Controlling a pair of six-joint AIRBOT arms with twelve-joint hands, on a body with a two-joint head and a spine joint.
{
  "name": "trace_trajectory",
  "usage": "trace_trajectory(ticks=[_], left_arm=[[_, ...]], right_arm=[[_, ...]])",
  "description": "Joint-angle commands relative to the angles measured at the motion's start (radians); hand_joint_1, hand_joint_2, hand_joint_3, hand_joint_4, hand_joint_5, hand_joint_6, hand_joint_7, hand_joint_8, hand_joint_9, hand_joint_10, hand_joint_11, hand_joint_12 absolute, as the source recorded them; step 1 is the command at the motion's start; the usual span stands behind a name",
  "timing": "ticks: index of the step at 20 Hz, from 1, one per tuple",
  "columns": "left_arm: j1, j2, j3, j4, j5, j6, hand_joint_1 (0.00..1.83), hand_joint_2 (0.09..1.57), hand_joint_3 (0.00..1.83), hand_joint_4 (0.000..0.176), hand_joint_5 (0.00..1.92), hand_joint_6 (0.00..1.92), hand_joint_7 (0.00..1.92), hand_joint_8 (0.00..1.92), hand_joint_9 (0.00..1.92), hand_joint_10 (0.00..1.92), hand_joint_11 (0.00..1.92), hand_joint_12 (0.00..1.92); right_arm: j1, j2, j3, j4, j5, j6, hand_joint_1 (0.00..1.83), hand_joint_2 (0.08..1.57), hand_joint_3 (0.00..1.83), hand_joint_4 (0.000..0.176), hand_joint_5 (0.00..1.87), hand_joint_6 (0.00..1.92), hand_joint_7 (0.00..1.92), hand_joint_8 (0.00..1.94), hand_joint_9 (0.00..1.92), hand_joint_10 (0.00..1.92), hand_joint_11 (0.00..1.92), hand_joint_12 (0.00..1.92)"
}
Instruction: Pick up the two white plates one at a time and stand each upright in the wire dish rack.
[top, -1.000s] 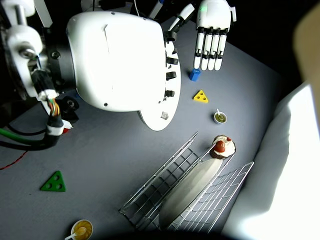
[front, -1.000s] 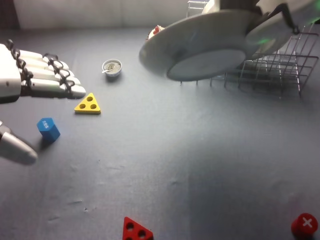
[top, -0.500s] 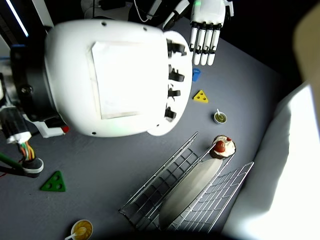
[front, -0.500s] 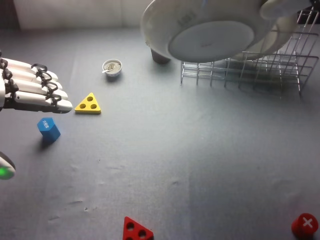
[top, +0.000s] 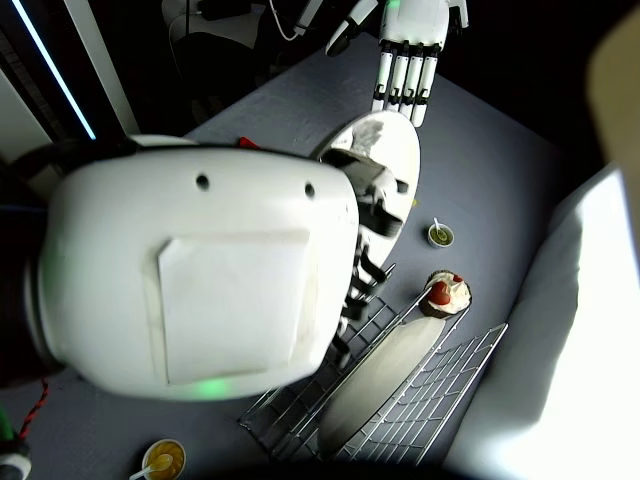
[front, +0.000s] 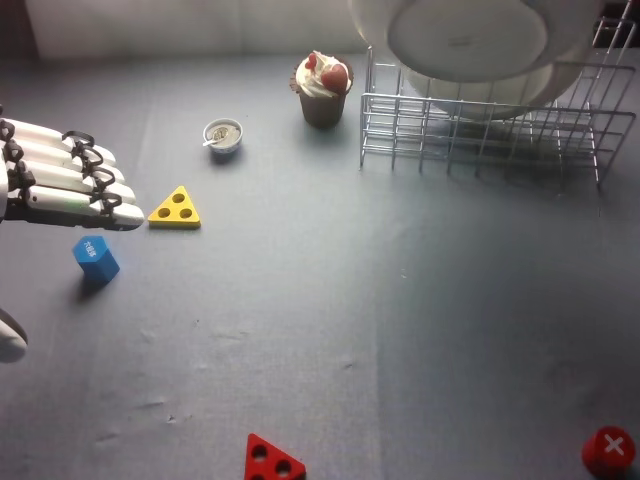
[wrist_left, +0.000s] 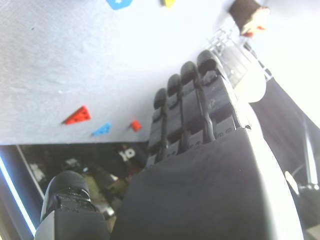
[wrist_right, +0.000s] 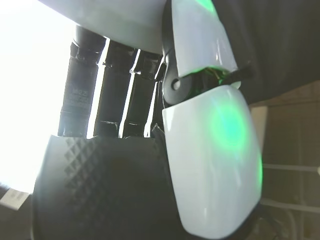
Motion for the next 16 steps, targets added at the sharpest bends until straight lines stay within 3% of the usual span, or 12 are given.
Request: trace_trajectory(ticks=[1, 8, 16], left_arm=[[-0.006, 0.01, 0.001, -0.077, -0.041, 0.0, 0.0, 0.93, 0.0, 0.0, 0.12, 0.0, 0.17, 0.0, 0.18, 0.0, 0.22, 0.01], [0.025, 0.026, -0.001, -0.088, -0.059, 0.0, 0.0, 0.94, 0.0, 0.0, 0.13, 0.01, 0.18, 0.01, 0.18, 0.01, 0.2, 0.01], [0.042, 0.015, -0.006, -0.106, -0.064, 0.0, 0.0, 0.94, 0.0, 0.0, 0.13, 0.0, 0.18, 0.0, 0.18, 0.0, 0.2, 0.0]], right_arm=[[0.01, 0.003, 0.008, 0.088, 0.012, 0.031, 1.5, 1.05, 0.0, 0.0, 0.91, 0.98, 1.06, 0.63, 1.15, 0.69, 1.01, 1.33], [-0.023, -0.028, 0.071, 0.088, 0.016, 0.037, 1.5, 1.03, 0.0, 0.0, 0.98, 0.85, 1.12, 0.5, 1.23, 0.58, 1.03, 1.3], [-0.068, -0.061, 0.132, 0.103, 0.025, 0.037, 1.5, 1.03, 0.0, 0.0, 0.99, 0.88, 1.15, 0.46, 1.2, 0.58, 1.04, 1.27]])
